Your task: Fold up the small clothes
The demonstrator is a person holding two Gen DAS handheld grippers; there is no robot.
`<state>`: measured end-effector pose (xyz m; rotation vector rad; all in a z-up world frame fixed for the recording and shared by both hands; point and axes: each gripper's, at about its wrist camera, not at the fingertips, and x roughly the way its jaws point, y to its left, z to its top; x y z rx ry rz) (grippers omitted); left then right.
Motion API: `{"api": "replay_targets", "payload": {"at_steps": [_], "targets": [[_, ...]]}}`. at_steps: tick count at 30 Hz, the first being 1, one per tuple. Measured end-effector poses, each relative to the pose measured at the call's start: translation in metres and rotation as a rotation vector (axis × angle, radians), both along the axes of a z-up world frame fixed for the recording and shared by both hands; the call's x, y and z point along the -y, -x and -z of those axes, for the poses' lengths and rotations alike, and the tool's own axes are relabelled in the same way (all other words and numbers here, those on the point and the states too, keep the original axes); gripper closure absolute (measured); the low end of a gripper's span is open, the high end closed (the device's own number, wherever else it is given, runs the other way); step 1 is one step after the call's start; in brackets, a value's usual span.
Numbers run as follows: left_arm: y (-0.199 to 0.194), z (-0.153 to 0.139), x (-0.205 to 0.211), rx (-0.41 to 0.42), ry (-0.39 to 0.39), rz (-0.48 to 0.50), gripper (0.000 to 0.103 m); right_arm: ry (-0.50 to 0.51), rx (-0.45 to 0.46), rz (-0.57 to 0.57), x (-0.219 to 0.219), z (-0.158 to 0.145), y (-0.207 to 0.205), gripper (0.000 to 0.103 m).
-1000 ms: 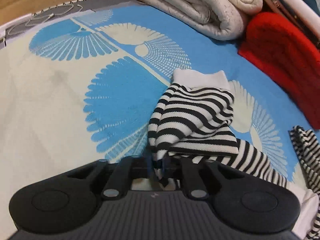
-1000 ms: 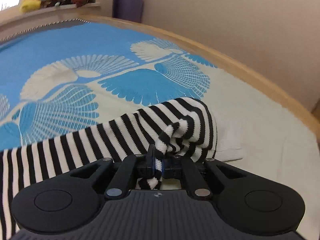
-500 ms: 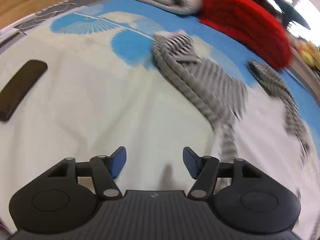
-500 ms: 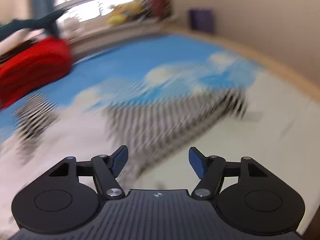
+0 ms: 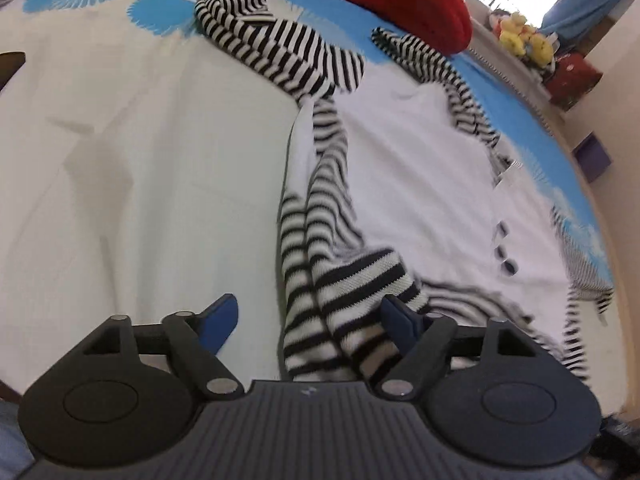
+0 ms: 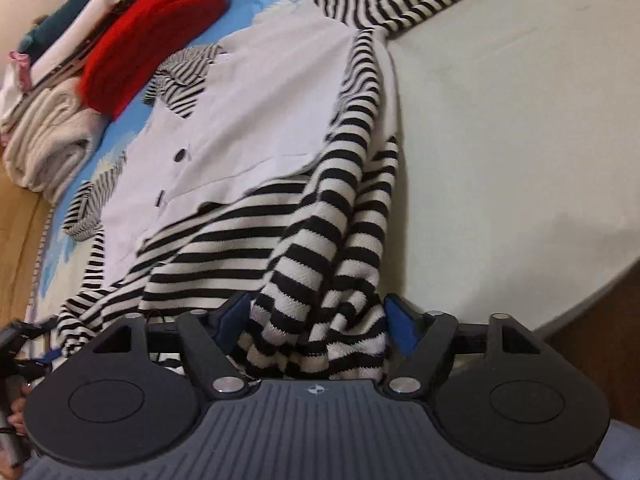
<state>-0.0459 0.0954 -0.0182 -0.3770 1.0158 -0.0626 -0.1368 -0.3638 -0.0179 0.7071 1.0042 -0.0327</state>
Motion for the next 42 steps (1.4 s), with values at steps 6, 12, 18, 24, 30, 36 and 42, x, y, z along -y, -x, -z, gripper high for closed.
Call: {"api": "replay_targets", "payload": {"at_steps": [6,12,18,24,30,36,42], "targets": [[0.021,0.007,0.018,0.005,-0.095,0.052,0.098,0.147,-0.003,-0.166,-0.023,-0.006,-0.006,0.092],[0.061,-0.010,0.017,0.011,-0.105,0.102,0.098,0.206,-0.002,-0.176,-0.002,-0.021,0.017,0.092],[0.058,0.008,0.004,-0.009,-0.048,-0.017,0.052,0.165,-0.015,-0.129,0.015,-0.015,0.018,0.057],[0.048,-0.040,-0.016,0.089,-0.123,-0.074,0.022,0.265,0.154,0.064,0.016,-0.056,0.050,0.017],[0.018,-0.092,0.026,0.199,-0.261,0.006,0.016,0.257,0.280,0.112,-0.027,-0.097,0.017,0.017],[-0.020,-0.087,0.073,0.207,-0.311,0.098,0.010,0.409,0.278,0.204,-0.070,-0.094,-0.056,0.017],[-0.057,-0.055,0.097,0.239,-0.396,0.152,0.010,0.498,0.182,0.128,-0.097,-0.060,-0.090,0.018]]}}
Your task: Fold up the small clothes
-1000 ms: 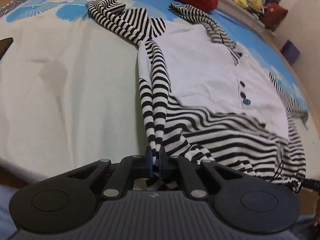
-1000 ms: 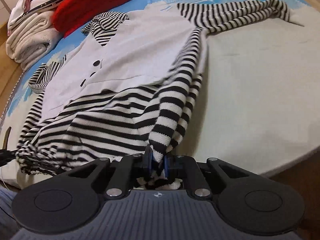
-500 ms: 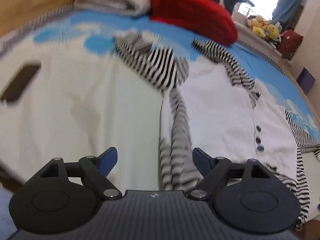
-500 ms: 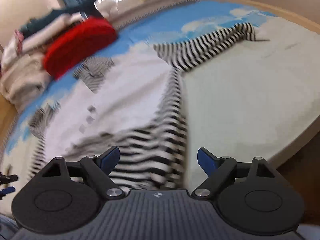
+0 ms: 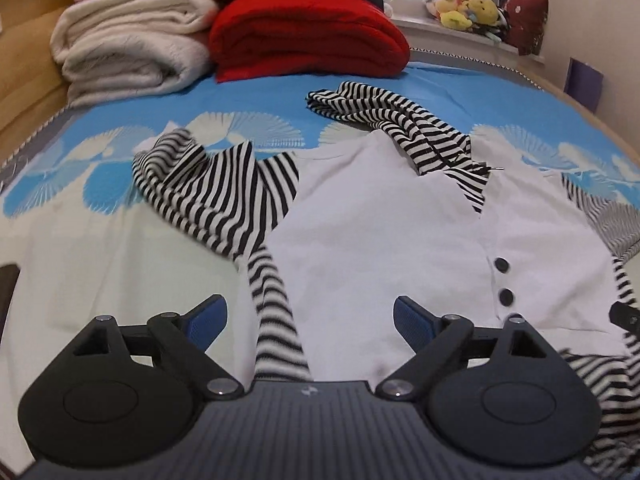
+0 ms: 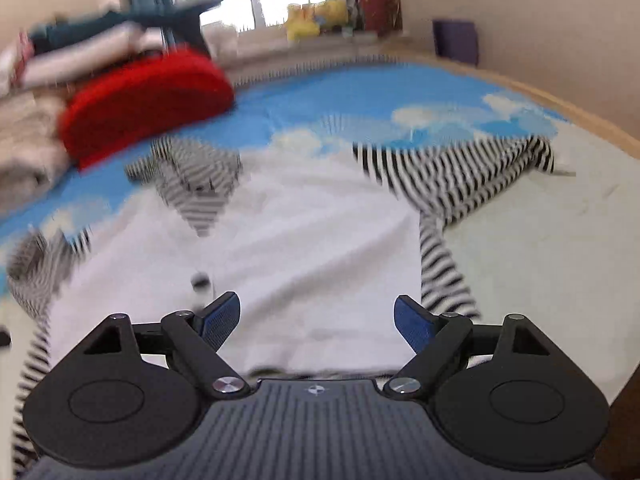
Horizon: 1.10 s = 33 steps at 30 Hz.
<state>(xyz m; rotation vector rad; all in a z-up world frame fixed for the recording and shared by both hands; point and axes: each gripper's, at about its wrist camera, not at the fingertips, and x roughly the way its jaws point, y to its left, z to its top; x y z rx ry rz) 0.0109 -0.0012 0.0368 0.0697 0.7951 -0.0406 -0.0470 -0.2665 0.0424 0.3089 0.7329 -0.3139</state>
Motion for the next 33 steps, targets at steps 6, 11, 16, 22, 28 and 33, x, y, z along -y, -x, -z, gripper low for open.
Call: {"api": "replay_targets", "payload": {"at_steps": [6,11,16,22,28,33], "targets": [[-0.032,0.018,0.000,-0.037,0.046,0.025,0.010,0.084,0.017,0.012,-0.009,0.010,-0.013,0.018],[-0.043,0.021,0.000,-0.034,0.047,0.044,0.010,0.111,-0.008,0.022,-0.006,0.018,-0.022,0.021],[-0.051,0.025,0.004,-0.049,0.048,0.055,0.010,0.075,-0.063,0.035,0.000,0.029,-0.032,0.021],[-0.053,0.029,0.003,-0.075,0.054,0.051,0.010,0.052,-0.079,0.040,-0.003,0.032,-0.038,0.021],[-0.052,0.029,0.002,-0.076,0.061,0.044,0.010,0.054,-0.075,0.017,-0.008,0.030,-0.037,0.021],[-0.060,0.023,-0.011,-0.070,0.108,0.016,0.010,0.027,-0.078,0.034,-0.005,0.029,-0.037,0.021]]}}
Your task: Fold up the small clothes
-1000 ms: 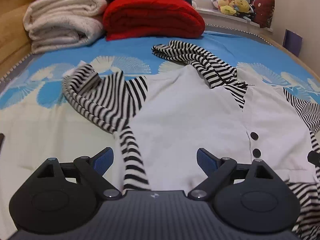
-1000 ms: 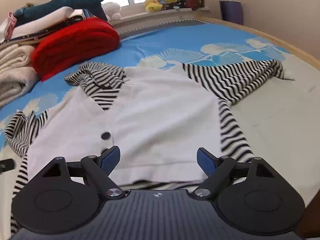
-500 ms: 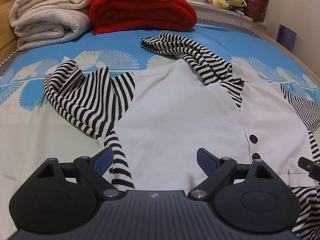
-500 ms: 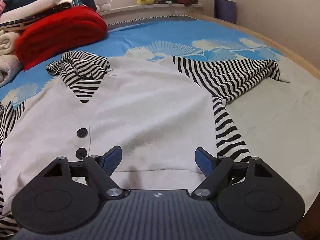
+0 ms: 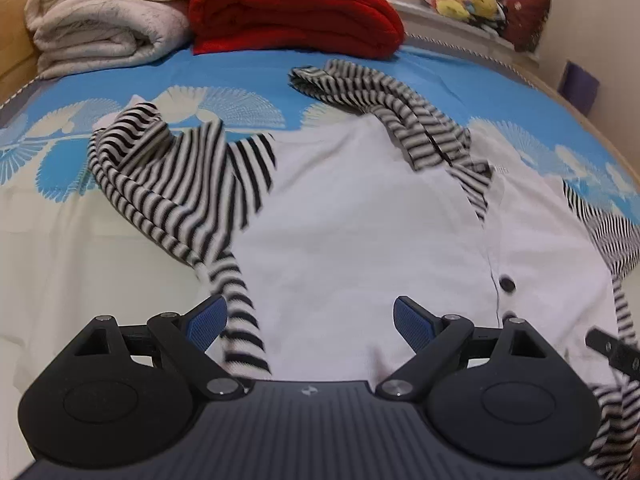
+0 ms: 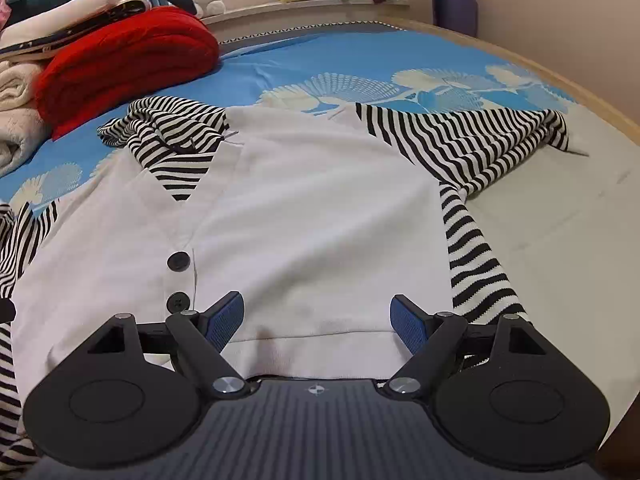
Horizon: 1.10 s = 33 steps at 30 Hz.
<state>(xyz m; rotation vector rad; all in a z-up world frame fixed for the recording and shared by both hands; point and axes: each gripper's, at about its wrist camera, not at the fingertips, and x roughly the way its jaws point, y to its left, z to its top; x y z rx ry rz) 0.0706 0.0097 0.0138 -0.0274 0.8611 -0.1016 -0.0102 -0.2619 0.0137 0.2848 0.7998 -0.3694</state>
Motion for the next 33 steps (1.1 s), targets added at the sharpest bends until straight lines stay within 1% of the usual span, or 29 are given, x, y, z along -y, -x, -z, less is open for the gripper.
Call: {"api": "replay_targets", "payload": {"at_steps": [1,3,4,6,7,8,9,10,11,12,13,14,15,17,19,20,21,22,23,24,25,28,30,33], "targets": [[-0.005,-0.006,-0.008,0.017,-0.008,-0.015,0.010,-0.006,0.005,0.004,0.001,-0.002,0.000,0.021],[-0.022,-0.018,-0.026,0.077,-0.071,-0.072,0.010,-0.013,0.019,0.009,0.002,-0.005,0.000,0.021],[-0.038,-0.025,-0.040,0.113,-0.133,-0.132,0.009,-0.015,0.025,0.007,0.002,-0.007,-0.001,0.021],[-0.071,-0.033,-0.072,0.172,-0.212,-0.247,0.000,-0.012,0.032,0.001,0.002,-0.009,-0.001,0.021],[-0.088,-0.034,-0.090,0.200,-0.233,-0.310,0.000,-0.012,0.034,-0.002,0.003,-0.010,-0.001,0.021],[-0.107,-0.032,-0.114,0.213,-0.229,-0.384,0.000,-0.013,0.035,-0.002,0.003,-0.010,-0.002,0.021],[-0.124,-0.028,-0.138,0.215,-0.186,-0.432,0.000,-0.015,0.032,-0.002,0.003,-0.009,-0.002,0.021],[-0.138,-0.023,-0.161,0.206,-0.113,-0.454,0.001,-0.018,0.025,-0.002,0.003,-0.008,-0.003,0.021],[-0.150,-0.017,-0.184,0.194,-0.007,-0.468,0.001,-0.022,0.021,-0.003,0.003,-0.007,-0.004,0.021],[-0.162,-0.007,-0.210,0.173,0.140,-0.491,0.001,-0.024,0.015,-0.007,0.003,-0.006,-0.005,0.021],[-0.169,0.002,-0.228,0.158,0.257,-0.516,0.001,-0.022,0.011,-0.010,0.001,-0.005,-0.006,0.021],[-0.177,0.015,-0.246,0.148,0.393,-0.545,0.001,-0.018,0.006,-0.014,0.000,-0.003,-0.008,0.021],[-0.185,0.026,-0.258,0.136,0.481,-0.565,0.001,-0.015,0.001,-0.021,-0.002,-0.002,-0.009,0.021],[-0.200,0.046,-0.269,0.104,0.554,-0.614,0.001,-0.009,-0.014,-0.041,-0.007,0.002,-0.012,0.021],[-0.218,0.067,-0.274,0.026,0.614,-0.626,0.001,0.007,-0.038,-0.060,-0.012,0.006,-0.017,0.021],[-0.225,0.073,-0.274,-0.004,0.631,-0.630,0.003,0.011,-0.048,-0.067,-0.013,0.008,-0.020,0.021],[-0.229,0.070,-0.273,0.022,0.609,-0.642,0.011,0.012,-0.057,-0.074,-0.015,0.009,-0.022,0.021],[-0.231,0.064,-0.271,0.041,0.574,-0.652,0.047,0.011,-0.059,-0.080,-0.016,0.009,-0.024,0.021],[-0.232,0.060,-0.269,0.053,0.545,-0.647,0.099,0.012,-0.060,-0.086,-0.017,0.008,-0.025,0.021],[-0.234,0.056,-0.271,0.044,0.550,-0.625,0.098,0.015,-0.062,-0.092,-0.019,0.008,-0.026,0.021],[-0.232,0.051,-0.273,0.050,0.552,-0.635,0.098,0.017,-0.065,-0.097,-0.021,0.008,-0.027,0.021],[-0.212,0.024,-0.284,0.089,0.473,-0.685,0.098,0.017,-0.075,-0.114,-0.024,0.005,-0.028,0.021],[-0.192,0.009,-0.301,0.103,0.452,-0.748,0.098,0.009,-0.062,-0.121,-0.026,0.000,-0.026,0.021],[-0.154,-0.001,-0.315,0.100,0.424,-0.854,0.098,-0.007,-0.018,-0.123,-0.024,-0.011,-0.021,0.021]]}}
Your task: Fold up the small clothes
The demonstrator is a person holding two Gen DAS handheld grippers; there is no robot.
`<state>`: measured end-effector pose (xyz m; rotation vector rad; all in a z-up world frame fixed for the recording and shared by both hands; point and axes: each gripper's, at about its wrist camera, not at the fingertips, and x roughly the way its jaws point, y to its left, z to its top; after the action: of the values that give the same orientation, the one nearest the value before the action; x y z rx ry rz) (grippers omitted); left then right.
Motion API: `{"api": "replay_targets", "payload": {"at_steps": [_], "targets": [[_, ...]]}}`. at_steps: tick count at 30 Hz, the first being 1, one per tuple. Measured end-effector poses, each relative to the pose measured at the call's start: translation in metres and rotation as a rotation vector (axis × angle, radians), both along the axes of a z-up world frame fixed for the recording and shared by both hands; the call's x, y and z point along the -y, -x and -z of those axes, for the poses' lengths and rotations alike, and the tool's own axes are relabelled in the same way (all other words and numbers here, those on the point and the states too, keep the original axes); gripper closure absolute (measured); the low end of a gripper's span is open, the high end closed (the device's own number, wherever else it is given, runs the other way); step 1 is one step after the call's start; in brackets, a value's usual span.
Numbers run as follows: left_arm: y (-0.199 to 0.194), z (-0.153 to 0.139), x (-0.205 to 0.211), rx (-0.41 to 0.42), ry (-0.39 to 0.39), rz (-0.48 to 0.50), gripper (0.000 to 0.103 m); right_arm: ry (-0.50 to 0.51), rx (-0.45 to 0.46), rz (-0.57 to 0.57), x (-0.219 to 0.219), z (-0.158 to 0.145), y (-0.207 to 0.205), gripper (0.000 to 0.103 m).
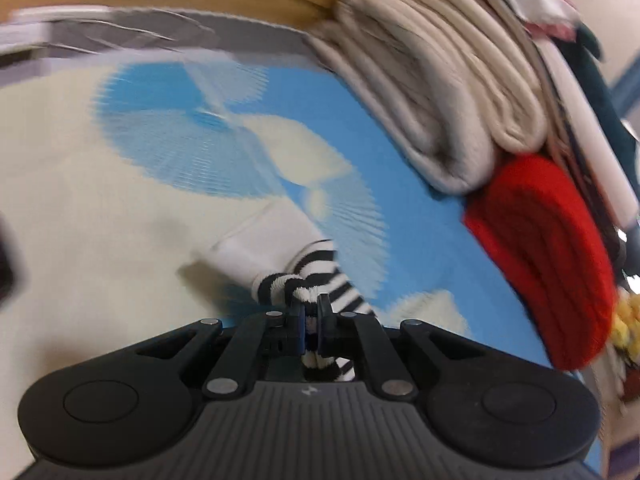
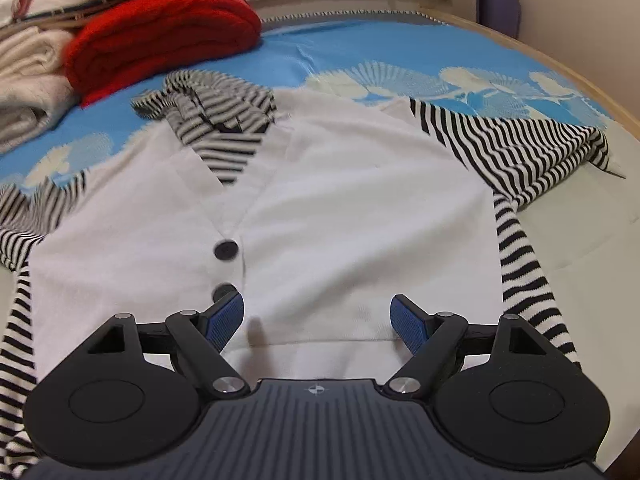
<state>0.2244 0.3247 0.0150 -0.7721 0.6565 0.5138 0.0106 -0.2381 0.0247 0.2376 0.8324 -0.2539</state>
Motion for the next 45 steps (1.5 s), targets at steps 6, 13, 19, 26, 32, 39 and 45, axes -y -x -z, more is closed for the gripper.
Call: {"api": "replay_targets", "payload": {"at_steps": [6,13,19,26,32,39,45], "targets": [[0.034,-0.016,0.026,-0.045,-0.067,-0.007,0.098,-0.042,0.083,0.035,0.015,-0.022,0.013,0.021],[0.011,-0.093,0.191,0.091,-0.187,0.234,0.098,-0.096,0.139,0.135,0.050,-0.034,0.030,0.021],[0.038,-0.092,0.445,0.188,-0.235,0.772,0.062,-0.149,0.152,0.234,0.084,-0.039,0.042,0.021],[0.128,-0.011,0.512,0.041,-0.650,1.114,0.002,-0.221,0.199,0.262,0.104,-0.046,0.052,0.021],[0.153,-0.028,0.389,-0.039,-0.649,0.891,0.000,-0.258,0.194,0.266,0.108,-0.043,0.052,0.021],[0.160,-0.021,0.309,-0.068,-0.545,0.783,0.000,-0.358,0.229,0.193,0.096,-0.041,0.032,0.021],[0.120,0.005,0.296,-0.098,-0.361,0.807,0.000,-0.422,0.220,0.100,0.111,-0.032,-0.035,0.018]]}}
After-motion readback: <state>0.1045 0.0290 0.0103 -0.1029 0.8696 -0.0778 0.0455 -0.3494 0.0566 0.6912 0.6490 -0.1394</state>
